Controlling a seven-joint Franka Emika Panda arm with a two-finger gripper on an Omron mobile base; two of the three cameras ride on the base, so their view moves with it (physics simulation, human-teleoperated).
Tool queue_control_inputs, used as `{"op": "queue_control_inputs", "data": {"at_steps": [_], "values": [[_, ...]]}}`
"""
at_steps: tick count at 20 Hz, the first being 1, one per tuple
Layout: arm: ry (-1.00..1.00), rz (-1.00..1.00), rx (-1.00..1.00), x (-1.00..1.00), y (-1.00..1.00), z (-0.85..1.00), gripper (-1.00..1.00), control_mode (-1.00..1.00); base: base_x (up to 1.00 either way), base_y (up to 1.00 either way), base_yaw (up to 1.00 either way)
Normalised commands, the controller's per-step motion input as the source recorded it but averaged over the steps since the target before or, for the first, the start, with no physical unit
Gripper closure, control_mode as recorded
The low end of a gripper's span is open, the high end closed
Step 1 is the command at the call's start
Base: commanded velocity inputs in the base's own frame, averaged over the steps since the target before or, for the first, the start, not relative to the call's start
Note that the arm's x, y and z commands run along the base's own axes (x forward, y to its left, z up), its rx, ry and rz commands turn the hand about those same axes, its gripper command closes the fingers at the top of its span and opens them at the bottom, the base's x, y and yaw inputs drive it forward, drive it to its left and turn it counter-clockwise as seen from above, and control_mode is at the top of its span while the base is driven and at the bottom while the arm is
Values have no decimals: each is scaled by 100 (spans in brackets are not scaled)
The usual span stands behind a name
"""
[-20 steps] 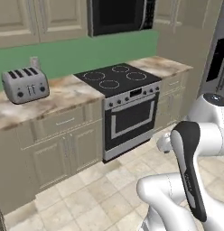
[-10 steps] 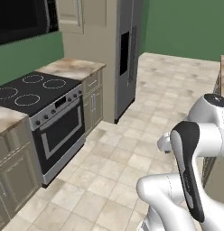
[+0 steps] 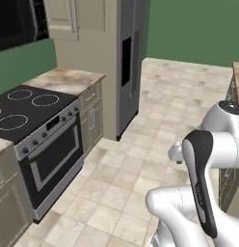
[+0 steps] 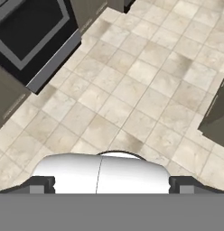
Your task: Move the cutting board and knife to the sink. Then move spray from the cabinet to the counter.
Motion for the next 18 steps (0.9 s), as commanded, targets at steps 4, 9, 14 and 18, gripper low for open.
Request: {"op": "queue_control_inputs", "data": {"at_steps": [4,9,14,18], "values": [[0,0,0,0,0,0,-100,100,79,0,-10],[0,0,0,0,0,0,-100,100,81,0,-10],[0,0,0,0,0,0,-100,100,86,0,-4],[0,0,0,0,0,0,-100,100,88,0,0]]}}
